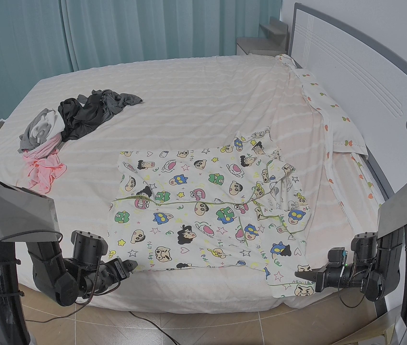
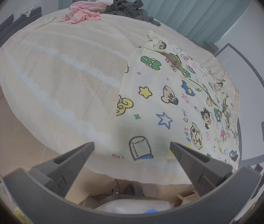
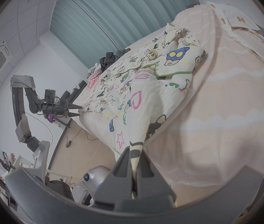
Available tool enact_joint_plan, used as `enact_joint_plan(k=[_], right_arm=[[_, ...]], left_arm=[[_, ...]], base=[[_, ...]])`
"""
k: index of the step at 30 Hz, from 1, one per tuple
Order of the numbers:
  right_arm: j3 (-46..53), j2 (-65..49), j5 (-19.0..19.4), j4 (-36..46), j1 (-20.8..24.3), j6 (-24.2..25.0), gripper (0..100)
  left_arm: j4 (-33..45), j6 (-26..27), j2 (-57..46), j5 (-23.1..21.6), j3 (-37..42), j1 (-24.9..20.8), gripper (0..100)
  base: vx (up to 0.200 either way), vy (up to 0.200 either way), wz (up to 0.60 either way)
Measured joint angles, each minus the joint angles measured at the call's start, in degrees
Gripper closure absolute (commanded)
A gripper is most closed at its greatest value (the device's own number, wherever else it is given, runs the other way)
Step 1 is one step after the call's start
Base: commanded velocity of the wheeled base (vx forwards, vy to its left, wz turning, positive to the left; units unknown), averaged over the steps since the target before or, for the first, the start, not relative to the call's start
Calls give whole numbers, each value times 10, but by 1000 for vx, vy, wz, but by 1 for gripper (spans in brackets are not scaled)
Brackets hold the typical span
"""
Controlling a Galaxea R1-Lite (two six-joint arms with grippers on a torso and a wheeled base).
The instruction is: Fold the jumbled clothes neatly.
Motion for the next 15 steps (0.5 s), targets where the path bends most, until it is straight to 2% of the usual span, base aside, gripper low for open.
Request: enact_joint_plan(k=[15], right_arm=[[0, 0, 1, 0, 0, 0, 100]], left_arm=[[0, -14, 22, 0, -60, 0, 0]], base=[[0, 0, 0]])
